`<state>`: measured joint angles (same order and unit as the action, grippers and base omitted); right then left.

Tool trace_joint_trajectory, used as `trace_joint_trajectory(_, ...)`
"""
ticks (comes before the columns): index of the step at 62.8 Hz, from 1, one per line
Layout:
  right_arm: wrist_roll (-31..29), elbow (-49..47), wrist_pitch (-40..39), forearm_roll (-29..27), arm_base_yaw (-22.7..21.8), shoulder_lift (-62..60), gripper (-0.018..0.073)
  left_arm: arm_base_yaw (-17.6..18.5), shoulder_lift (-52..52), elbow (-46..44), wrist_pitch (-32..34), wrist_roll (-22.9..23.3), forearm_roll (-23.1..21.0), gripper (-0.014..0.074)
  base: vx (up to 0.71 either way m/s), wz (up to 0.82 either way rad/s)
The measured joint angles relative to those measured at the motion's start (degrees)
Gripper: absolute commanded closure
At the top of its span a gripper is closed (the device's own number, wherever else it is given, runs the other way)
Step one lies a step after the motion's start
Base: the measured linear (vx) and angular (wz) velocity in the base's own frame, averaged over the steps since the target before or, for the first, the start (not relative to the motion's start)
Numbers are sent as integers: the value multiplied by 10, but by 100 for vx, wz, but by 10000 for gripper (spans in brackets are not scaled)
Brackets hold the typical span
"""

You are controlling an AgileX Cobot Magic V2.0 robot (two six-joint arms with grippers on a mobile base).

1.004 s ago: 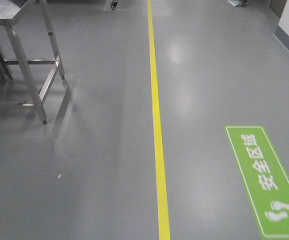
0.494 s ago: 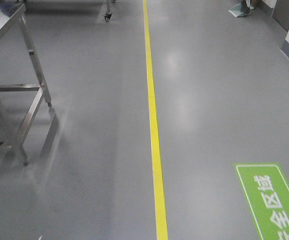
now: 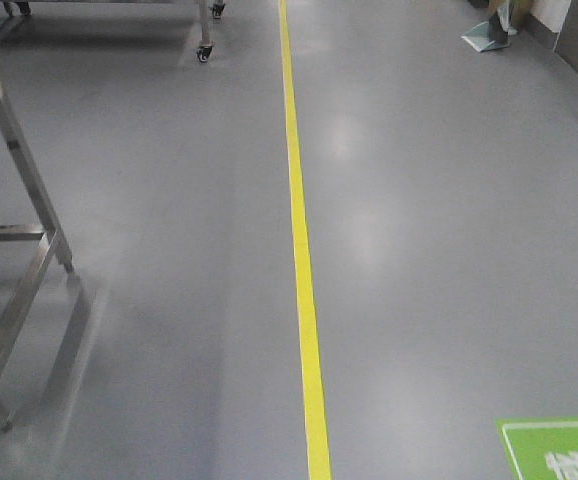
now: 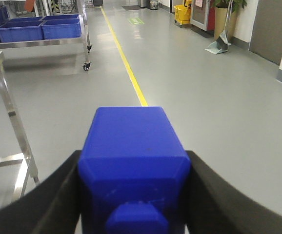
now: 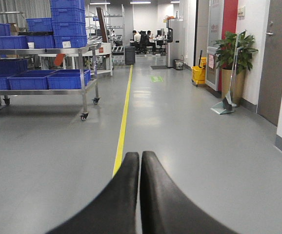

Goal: Pour parts from conveyor to right shelf
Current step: 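Drive forward along the yellow line holding the block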

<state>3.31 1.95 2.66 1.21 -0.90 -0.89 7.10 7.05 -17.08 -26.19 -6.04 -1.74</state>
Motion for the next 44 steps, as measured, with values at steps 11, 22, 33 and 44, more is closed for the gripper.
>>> trace_joint_trajectory(11, 0, 0, 0, 0, 0, 0, 569, 0, 0, 0, 0, 0, 0, 602, 73, 3)
trace_joint_trajectory(22, 0, 0, 0, 0, 0, 0, 569, 0, 0, 0, 0, 0, 0, 602, 72, 5)
trace_joint_trajectory(33, 0, 0, 0, 0, 0, 0, 569, 0, 0, 0, 0, 0, 0, 602, 71, -1)
trace_joint_trajectory(44, 0, 0, 0, 0, 0, 0, 569, 0, 0, 0, 0, 0, 0, 602, 73, -2)
